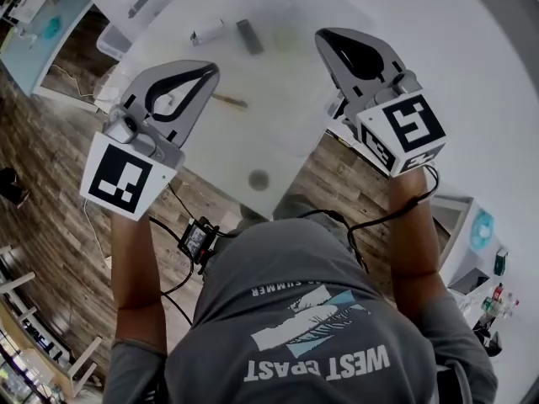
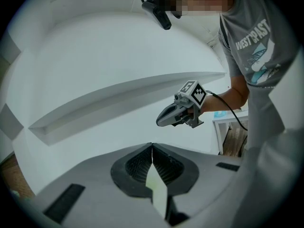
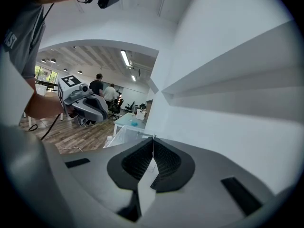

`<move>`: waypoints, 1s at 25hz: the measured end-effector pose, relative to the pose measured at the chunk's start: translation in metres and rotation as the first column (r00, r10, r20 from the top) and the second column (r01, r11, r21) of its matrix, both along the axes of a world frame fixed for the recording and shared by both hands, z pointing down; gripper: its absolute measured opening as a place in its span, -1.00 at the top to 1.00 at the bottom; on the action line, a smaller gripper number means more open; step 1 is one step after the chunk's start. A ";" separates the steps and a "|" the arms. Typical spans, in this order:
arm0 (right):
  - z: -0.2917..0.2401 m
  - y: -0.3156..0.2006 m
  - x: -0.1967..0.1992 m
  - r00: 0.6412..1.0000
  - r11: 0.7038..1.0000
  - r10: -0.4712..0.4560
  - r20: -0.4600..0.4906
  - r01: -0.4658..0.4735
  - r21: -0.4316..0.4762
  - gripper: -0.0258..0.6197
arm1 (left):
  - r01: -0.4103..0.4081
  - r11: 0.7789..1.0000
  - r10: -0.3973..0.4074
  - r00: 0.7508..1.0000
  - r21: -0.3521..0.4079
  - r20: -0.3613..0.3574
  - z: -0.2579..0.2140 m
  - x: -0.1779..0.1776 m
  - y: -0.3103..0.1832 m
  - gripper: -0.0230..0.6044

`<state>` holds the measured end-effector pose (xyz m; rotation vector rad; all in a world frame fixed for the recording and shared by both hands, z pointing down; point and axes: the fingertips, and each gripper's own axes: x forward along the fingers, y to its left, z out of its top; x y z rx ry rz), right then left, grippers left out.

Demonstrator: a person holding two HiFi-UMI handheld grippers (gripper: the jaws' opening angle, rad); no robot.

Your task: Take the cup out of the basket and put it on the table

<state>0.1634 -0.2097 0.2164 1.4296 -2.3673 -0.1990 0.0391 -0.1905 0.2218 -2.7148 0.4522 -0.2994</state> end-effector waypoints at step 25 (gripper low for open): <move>0.131 -0.182 0.036 0.998 0.949 -0.035 -0.051 0.018 -0.313 0.74 | 0.150 0.978 -0.148 0.989 -0.144 0.020 0.037 0.003 -0.050 0.89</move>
